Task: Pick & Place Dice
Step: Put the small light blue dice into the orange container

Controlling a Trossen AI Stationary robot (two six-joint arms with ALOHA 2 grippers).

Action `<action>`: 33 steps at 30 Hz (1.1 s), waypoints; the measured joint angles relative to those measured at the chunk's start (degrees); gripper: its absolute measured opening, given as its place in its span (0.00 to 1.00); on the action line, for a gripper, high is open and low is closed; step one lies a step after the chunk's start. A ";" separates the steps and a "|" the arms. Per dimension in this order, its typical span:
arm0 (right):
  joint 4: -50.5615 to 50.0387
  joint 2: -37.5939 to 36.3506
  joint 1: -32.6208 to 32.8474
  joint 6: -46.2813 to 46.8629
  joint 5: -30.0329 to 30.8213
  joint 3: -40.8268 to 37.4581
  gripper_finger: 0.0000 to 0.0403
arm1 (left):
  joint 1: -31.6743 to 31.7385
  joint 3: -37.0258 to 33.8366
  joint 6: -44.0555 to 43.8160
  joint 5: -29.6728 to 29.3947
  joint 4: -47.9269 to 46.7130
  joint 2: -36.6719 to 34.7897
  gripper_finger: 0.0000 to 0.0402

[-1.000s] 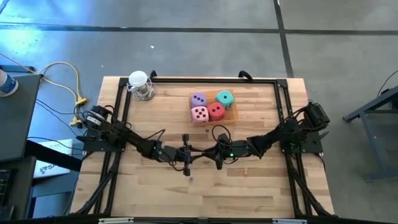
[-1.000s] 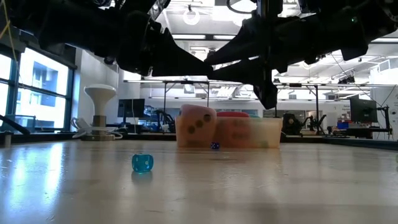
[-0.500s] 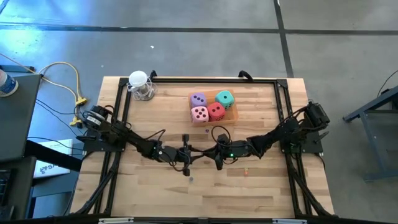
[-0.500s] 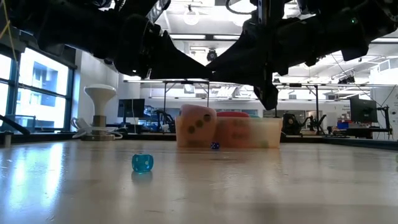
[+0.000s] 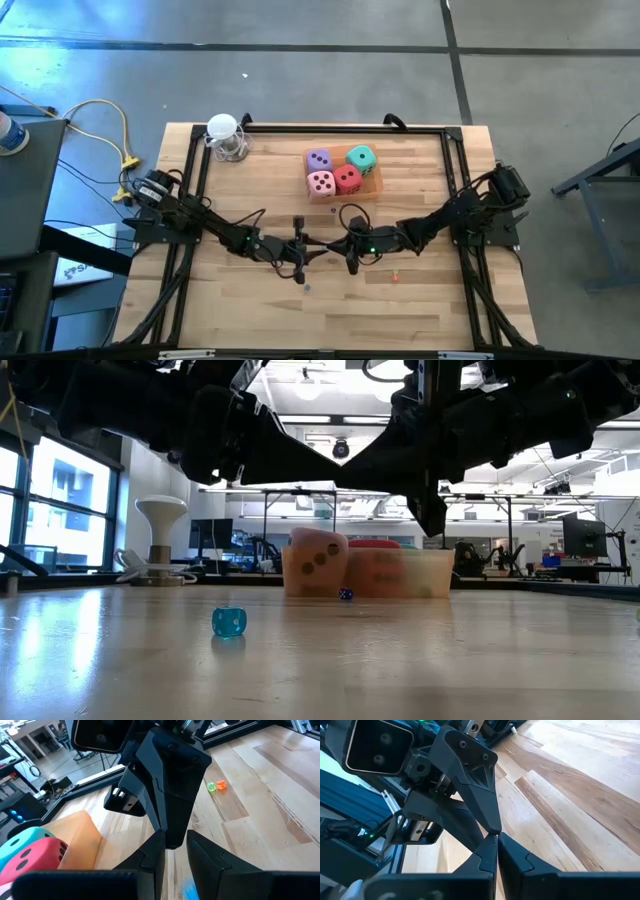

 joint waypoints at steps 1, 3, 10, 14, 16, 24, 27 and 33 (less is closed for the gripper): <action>0.00 0.00 -0.02 -0.04 -0.02 0.00 0.01 | 0.00 0.00 0.07 -0.02 -0.02 0.00 0.18; 0.00 0.00 -0.02 -0.04 0.02 0.00 0.01 | 0.02 0.00 0.07 -0.02 -0.04 0.00 0.18; -0.02 0.00 -0.02 -0.82 0.13 0.00 0.00 | 0.00 0.00 0.09 -0.01 -0.08 0.00 0.19; 0.03 0.00 0.03 -3.01 0.87 0.00 0.01 | -0.52 0.00 0.11 -0.37 -0.08 0.00 0.19; 0.13 0.00 0.04 -3.43 0.75 0.02 0.01 | -1.40 0.00 0.11 -0.61 -0.11 0.00 0.19; 0.26 0.00 1.15 -7.04 2.48 0.07 0.01 | -9.61 0.02 2.03 -6.35 -0.53 -1.32 0.19; 0.57 0.00 2.08 -9.05 2.68 0.07 0.01 | -13.76 0.02 6.52 -14.11 -0.29 -2.76 0.19; 1.53 0.00 3.11 -12.34 2.64 0.07 0.01 | -18.29 0.02 3.86 -25.92 -5.01 -3.15 0.19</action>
